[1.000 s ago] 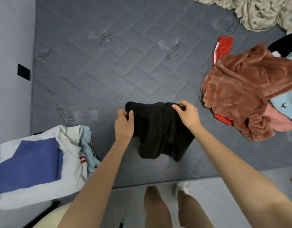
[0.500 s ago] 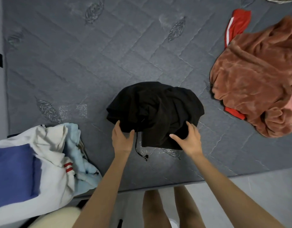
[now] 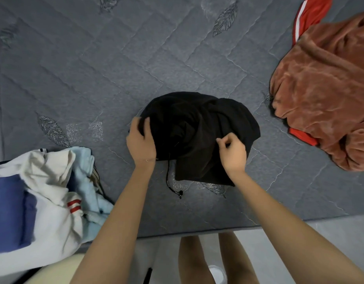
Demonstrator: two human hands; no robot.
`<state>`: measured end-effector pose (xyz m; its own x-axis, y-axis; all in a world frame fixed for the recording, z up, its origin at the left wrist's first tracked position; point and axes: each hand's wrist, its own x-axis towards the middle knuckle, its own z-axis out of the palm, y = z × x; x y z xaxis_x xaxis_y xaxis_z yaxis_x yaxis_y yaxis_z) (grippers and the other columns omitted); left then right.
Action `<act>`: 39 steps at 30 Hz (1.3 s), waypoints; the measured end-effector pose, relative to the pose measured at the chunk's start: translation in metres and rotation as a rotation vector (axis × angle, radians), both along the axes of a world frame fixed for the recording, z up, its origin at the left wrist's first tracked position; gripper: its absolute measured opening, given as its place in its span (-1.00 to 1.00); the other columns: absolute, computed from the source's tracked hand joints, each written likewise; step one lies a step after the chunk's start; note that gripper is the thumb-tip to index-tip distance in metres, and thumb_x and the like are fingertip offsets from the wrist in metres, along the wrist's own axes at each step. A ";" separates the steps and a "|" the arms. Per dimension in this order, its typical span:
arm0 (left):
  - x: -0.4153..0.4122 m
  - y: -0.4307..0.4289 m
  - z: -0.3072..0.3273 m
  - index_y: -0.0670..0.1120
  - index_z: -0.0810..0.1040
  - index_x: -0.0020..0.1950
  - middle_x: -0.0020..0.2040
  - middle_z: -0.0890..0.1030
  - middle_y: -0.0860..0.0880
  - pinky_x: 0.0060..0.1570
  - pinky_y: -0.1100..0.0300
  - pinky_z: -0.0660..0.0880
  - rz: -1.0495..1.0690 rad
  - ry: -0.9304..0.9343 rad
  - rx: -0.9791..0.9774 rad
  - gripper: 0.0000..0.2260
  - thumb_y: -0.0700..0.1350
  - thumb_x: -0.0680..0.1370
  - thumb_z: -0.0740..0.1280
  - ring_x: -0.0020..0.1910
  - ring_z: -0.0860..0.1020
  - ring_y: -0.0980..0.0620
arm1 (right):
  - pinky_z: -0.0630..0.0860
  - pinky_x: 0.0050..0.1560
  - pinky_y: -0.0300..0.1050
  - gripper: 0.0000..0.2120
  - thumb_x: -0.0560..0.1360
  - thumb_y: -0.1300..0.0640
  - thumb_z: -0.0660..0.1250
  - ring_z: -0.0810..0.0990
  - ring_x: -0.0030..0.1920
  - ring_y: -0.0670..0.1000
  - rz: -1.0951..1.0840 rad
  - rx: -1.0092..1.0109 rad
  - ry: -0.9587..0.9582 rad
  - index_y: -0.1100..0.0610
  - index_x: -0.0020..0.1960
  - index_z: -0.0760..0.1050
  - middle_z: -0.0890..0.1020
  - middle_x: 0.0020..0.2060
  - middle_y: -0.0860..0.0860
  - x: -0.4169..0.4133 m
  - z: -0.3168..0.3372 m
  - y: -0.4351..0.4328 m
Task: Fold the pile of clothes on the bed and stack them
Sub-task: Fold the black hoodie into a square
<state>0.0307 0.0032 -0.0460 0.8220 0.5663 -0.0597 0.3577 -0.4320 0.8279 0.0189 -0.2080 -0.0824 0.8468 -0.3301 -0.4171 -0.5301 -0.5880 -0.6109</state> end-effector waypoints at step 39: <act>0.092 0.015 -0.038 -0.04 0.16 0.53 0.49 0.28 -0.01 0.47 0.04 0.19 -0.128 0.365 -0.131 -0.42 -0.03 0.57 0.31 0.47 0.23 0.05 | 0.19 0.46 -0.16 -0.48 0.43 0.06 0.48 0.34 0.40 -0.01 0.374 0.086 -0.300 0.13 0.34 0.44 0.45 0.34 0.05 0.152 0.033 0.006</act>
